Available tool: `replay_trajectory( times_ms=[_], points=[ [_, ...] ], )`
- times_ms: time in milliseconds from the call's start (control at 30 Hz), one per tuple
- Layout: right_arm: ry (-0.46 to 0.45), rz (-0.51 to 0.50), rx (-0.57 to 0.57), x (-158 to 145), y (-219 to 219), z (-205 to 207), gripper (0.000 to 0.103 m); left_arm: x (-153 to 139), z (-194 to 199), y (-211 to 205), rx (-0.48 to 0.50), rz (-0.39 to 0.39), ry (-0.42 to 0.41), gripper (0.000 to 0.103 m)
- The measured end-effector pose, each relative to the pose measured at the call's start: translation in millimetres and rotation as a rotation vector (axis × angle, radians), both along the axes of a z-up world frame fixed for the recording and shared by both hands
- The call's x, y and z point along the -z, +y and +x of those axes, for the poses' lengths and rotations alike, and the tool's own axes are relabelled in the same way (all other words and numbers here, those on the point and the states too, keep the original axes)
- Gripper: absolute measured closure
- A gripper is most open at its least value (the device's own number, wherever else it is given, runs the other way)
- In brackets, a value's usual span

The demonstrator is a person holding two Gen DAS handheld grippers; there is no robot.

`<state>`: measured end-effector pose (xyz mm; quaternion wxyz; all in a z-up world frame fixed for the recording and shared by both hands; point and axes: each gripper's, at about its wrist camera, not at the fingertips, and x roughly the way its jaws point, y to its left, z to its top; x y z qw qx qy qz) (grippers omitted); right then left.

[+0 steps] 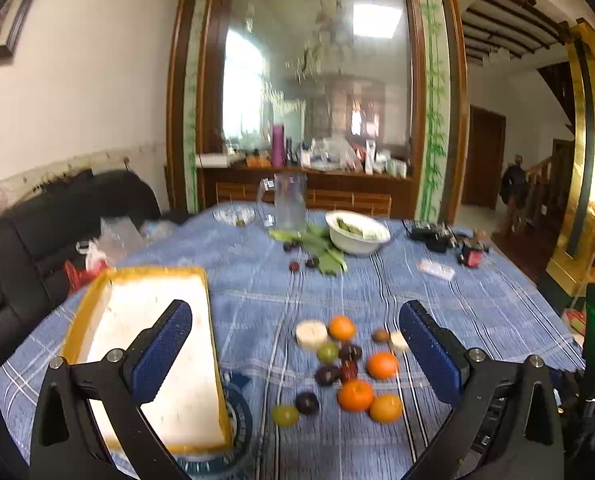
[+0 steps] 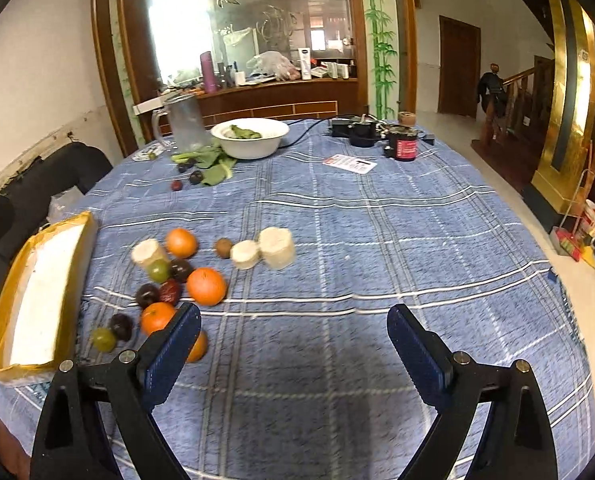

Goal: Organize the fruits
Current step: 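Move both tools toward the cluster of fruit on the tablecloth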

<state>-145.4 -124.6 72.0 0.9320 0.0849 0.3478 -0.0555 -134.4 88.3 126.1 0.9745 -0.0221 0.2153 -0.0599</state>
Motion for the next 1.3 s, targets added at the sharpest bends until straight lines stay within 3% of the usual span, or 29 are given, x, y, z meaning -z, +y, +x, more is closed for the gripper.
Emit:
replay_trajectory(
  times_ms=[233, 633, 1100, 1300],
  points=[
    [0.016, -0.015, -0.011, 3, 11, -4, 0.007, 11, -9, 17, 0.045, -0.069, 0.07, 0.0],
    [0.048, -0.026, -0.033, 10, 22, -2, 0.007, 21, -9, 4, 0.077, 0.022, 0.119, 0.0],
    [0.076, -0.045, -0.073, 15, 27, 6, 0.007, 29, 14, 14, 0.07, 0.02, 0.183, 0.0],
    [0.061, -0.057, -0.161, 7, 30, 8, 0.007, 24, 44, 70, 0.045, -0.114, 0.254, 0.0]
  ],
)
